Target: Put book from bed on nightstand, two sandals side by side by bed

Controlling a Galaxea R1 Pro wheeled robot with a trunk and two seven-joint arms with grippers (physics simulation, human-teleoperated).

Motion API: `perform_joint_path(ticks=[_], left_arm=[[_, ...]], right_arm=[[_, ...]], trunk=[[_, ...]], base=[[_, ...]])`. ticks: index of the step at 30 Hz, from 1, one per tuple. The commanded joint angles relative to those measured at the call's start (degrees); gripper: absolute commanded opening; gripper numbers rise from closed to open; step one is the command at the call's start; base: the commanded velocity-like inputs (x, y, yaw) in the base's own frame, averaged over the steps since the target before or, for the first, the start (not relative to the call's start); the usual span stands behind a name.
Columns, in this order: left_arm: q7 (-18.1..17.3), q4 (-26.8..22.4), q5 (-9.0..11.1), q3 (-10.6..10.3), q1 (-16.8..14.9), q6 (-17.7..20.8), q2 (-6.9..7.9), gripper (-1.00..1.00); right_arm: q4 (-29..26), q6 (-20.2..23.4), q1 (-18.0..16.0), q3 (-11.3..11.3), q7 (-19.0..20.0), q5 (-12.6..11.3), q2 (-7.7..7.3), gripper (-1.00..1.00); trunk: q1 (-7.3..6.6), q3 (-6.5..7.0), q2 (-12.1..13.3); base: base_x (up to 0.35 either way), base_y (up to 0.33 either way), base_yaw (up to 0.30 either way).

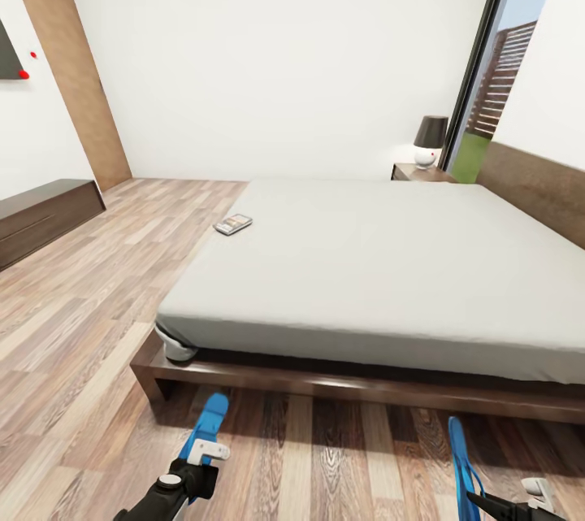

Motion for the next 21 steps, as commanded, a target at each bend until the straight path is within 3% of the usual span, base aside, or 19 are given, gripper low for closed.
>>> perform_joint_path(ticks=[1,16,19,21], left_arm=[[-0.2,-0.2,-0.7,0.2,0.0,0.4,-0.02,-1.0],[-0.3,-0.2,-0.5,0.4,0.0,0.5,0.21,-1.0],[-0.4,-0.7,1.9,0.6,-0.1,2.6,0.61,-1.0],[-0.5,-2.3,6.0,0.6,-0.1,5.2,1.44,-1.0]], right_arm=[[0.0,0.0,0.0,-0.1,0.2,-0.1,0.02,-1.0],[0.0,0.0,0.0,-0.2,0.2,-0.1,0.01,-1.0],[0.0,0.0,0.0,-0.1,0.2,-0.1,0.05,-1.0],[0.0,0.0,0.0,-0.1,0.2,-0.1,0.05,-1.0]], trunk=[[0.22,-0.24,-0.4],[3.29,-2.75,-6.1],[3.29,-2.75,-6.1],[3.29,-2.75,-6.1]], base=[[0.0,0.0,0.0],[0.0,0.0,0.0],[0.0,0.0,0.0],[0.0,0.0,0.0]])
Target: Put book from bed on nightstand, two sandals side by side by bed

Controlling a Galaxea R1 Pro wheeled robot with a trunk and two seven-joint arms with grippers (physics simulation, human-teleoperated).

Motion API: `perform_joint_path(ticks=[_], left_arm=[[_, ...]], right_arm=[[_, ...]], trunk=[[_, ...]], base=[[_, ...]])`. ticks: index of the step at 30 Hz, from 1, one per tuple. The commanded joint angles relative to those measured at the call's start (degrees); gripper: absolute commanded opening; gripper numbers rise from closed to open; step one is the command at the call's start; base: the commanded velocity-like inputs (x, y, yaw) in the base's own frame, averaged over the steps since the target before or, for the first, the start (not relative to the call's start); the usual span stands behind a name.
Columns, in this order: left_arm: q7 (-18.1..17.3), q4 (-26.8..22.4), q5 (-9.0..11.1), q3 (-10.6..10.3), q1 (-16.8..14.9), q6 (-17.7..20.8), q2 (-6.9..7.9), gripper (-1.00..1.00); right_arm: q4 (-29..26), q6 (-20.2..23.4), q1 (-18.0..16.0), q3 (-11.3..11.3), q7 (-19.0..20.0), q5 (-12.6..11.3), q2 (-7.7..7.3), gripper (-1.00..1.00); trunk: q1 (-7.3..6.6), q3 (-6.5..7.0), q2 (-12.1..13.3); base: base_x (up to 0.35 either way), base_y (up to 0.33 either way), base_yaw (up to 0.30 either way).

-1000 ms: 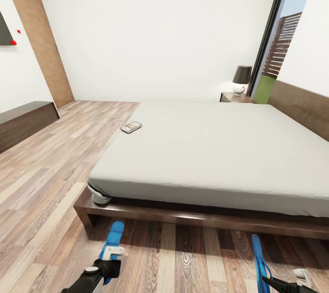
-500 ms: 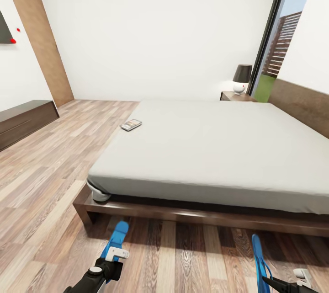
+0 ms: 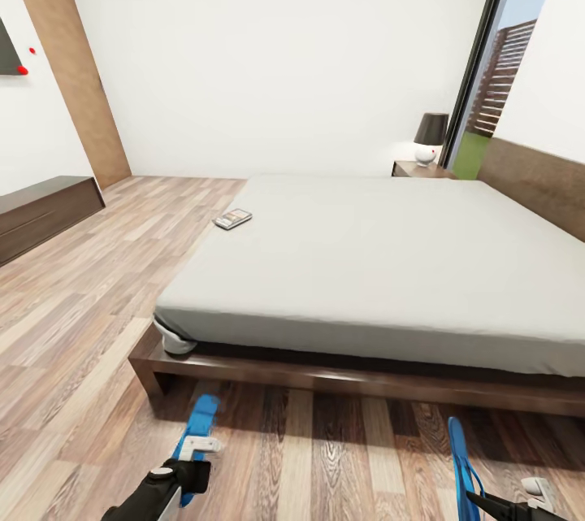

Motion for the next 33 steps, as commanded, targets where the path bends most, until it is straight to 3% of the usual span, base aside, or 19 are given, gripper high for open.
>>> perform_joint_path(ticks=[1,4,6,11,33], left_arm=[[-0.3,-1.5,3.0,0.2,0.0,2.2,0.72,-1.0],[-0.3,-3.6,8.4,0.1,0.0,4.7,1.61,-1.0],[-0.3,-3.9,8.9,0.1,-0.1,4.9,1.57,-1.0],[-0.2,-4.2,9.1,0.0,-0.4,5.1,1.57,-1.0],[-0.1,-4.1,8.9,-0.3,-0.4,5.0,1.24,-1.0]], right_arm=[[0.0,0.0,0.0,-0.1,0.2,0.0,-0.01,-1.0],[0.0,0.0,0.0,-0.1,0.2,0.0,0.0,-1.0],[0.0,0.0,0.0,-0.1,0.2,0.0,-0.01,-1.0],[0.0,0.0,0.0,-0.1,0.2,0.0,-0.05,-1.0],[0.0,0.0,0.0,-0.1,0.2,0.0,0.0,-1.0]], trunk=[[-0.01,-0.05,0.0],[-0.01,-0.05,0.0],[-0.01,-0.05,0.0],[-0.01,-0.05,0.0],[4.82,-4.0,-8.8]], base=[[0.0,0.0,0.0],[0.0,0.0,0.0],[0.0,0.0,0.0],[0.0,0.0,0.0],[0.0,0.0,0.0]])
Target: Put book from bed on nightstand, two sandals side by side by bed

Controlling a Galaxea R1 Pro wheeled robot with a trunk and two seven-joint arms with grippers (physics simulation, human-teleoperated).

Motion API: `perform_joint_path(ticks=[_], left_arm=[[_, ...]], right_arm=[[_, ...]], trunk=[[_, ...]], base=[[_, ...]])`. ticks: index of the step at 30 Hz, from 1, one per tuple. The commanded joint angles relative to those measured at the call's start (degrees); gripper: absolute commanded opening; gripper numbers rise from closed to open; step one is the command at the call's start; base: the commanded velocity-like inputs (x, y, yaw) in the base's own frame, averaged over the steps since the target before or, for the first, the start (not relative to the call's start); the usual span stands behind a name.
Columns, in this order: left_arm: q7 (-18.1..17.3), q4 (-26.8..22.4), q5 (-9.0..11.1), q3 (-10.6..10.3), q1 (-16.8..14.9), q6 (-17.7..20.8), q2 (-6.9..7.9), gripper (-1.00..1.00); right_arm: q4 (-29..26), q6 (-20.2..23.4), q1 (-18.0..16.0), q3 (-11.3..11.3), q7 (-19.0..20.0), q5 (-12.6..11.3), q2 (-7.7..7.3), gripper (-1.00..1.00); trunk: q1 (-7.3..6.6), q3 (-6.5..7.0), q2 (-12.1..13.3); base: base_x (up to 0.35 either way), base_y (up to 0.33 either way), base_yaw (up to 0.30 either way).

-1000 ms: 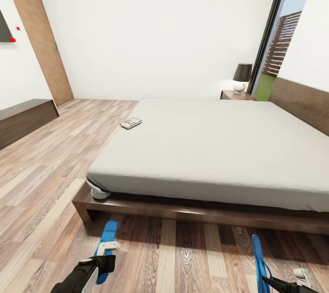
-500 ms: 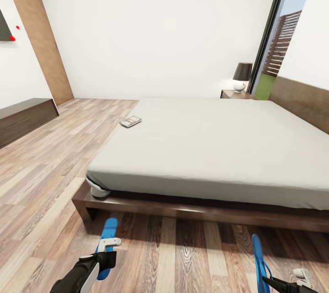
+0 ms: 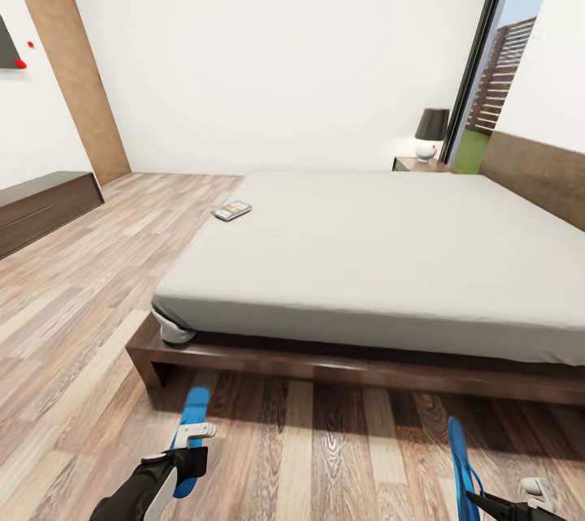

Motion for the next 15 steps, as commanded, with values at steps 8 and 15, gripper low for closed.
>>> perform_joint_path(ticks=[8,15], left_arm=[[-0.2,-0.1,0.2,0.1,0.0,0.3,0.0,-1.0],[-0.3,-0.1,0.2,0.1,0.0,0.3,0.0,-1.0]], right_arm=[[0.0,0.0,0.0,-0.1,0.2,0.0,-0.01,-1.0],[0.0,0.0,0.0,-0.1,0.2,0.0,0.0,-1.0]], trunk=[[1.75,-1.49,-3.2],[3.29,-2.75,-6.1]], base=[[0.0,0.0,0.0],[0.0,0.0,0.0]])
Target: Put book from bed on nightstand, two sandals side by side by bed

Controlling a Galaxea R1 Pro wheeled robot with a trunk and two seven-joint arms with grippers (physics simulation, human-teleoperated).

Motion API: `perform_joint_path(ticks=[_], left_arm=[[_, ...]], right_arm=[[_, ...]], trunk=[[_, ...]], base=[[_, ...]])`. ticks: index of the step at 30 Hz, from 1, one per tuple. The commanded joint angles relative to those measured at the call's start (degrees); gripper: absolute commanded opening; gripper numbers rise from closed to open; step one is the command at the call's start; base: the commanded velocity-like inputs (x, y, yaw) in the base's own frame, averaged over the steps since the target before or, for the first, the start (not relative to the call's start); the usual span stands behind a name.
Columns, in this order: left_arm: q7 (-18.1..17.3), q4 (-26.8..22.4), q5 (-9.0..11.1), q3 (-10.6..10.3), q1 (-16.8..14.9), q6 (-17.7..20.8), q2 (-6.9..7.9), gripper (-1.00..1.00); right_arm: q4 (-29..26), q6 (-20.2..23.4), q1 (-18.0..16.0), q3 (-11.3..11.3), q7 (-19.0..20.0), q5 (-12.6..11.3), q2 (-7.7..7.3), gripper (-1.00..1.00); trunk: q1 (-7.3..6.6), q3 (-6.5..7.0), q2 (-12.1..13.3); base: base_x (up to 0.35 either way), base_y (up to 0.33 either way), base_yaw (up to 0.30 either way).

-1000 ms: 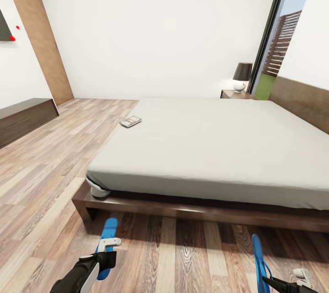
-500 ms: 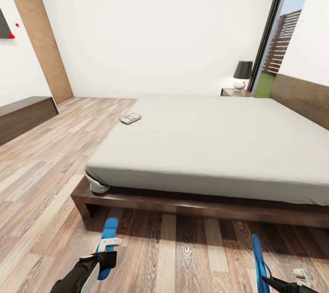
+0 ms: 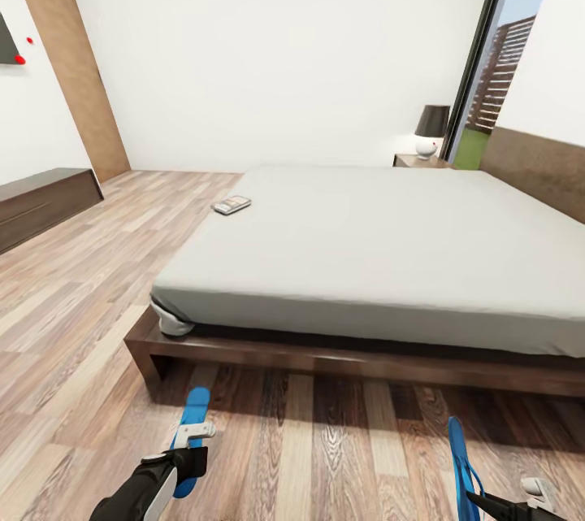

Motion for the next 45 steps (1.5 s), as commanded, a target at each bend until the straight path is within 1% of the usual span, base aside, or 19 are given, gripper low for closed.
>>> perform_joint_path(ticks=[1,6,45], left_arm=[[-0.2,-0.1,0.2,0.1,0.0,0.4,-0.01,-1.0],[-0.3,-0.1,0.2,0.1,0.0,0.4,-0.03,-1.0],[-0.2,-0.1,0.2,0.0,0.0,0.3,-0.01,-1.0]], right_arm=[[0.0,0.0,0.0,-0.1,0.2,0.0,-0.01,-1.0],[0.0,0.0,0.0,-0.1,0.2,0.0,-0.01,-1.0],[0.0,0.0,0.0,-0.2,0.1,0.0,-0.01,-1.0]], trunk=[[0.21,-0.24,-0.4],[1.31,-1.13,-2.4],[2.32,-9.77,-3.0]], base=[[0.0,0.0,0.0],[0.0,0.0,0.0],[0.0,0.0,0.0]])
